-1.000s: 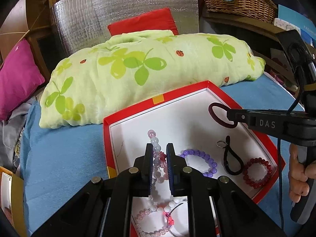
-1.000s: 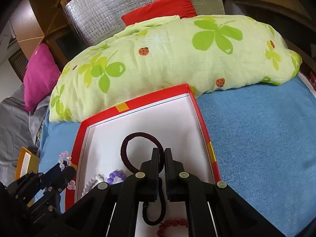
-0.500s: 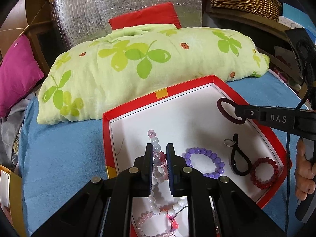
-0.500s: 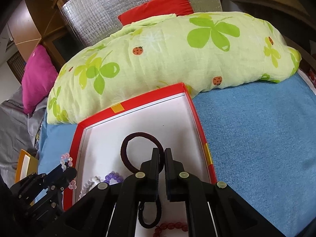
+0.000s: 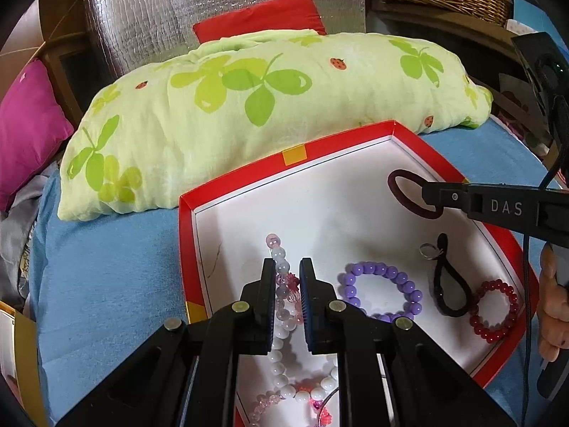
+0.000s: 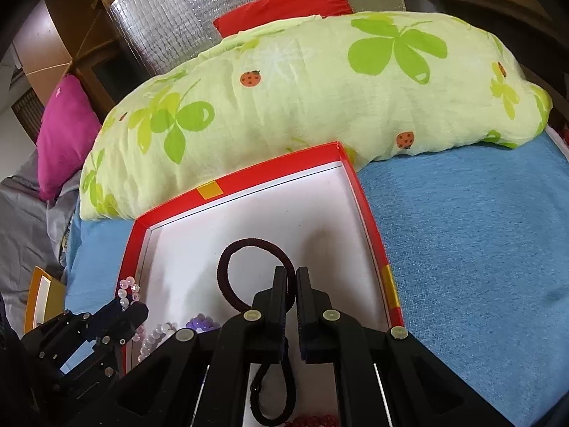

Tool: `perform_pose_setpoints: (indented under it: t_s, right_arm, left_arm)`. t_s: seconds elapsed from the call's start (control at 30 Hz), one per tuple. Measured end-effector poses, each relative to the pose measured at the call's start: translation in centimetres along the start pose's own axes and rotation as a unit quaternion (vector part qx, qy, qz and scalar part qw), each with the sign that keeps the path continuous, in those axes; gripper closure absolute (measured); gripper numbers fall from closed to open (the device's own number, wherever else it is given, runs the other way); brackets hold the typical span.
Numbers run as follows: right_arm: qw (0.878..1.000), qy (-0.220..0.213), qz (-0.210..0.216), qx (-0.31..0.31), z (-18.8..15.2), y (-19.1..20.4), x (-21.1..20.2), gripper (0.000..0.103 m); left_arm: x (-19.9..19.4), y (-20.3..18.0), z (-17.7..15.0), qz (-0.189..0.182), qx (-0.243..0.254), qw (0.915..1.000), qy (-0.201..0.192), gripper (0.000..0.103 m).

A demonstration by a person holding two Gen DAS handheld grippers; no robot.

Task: Organize jewelry
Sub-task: 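Hold the hair tie and pink-white bracelet just above the red box floor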

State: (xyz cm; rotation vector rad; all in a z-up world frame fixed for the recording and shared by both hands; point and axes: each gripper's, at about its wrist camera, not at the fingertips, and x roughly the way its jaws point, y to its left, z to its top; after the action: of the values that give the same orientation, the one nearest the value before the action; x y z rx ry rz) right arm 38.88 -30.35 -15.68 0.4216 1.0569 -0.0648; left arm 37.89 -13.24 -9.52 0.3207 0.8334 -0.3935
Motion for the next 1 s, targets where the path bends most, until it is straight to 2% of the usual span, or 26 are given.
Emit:
perform_pose_setpoints:
  t_s: [0.57, 1.0]
  right_arm:
    - [1.0, 0.022, -0.005, -0.007, -0.2, 0.3, 2.3, 0.097]
    - [1.0, 0.022, -0.003, -0.012, -0.5, 0.8, 2.5, 0.097]
  left_arm:
    - [2.1, 0.0, -0.1, 0.002, 0.006, 0.9998, 0.019, 0.089]
    - [2.5, -0.3, -0.2, 0.003, 0.006, 0.9997, 0.022, 0.089]
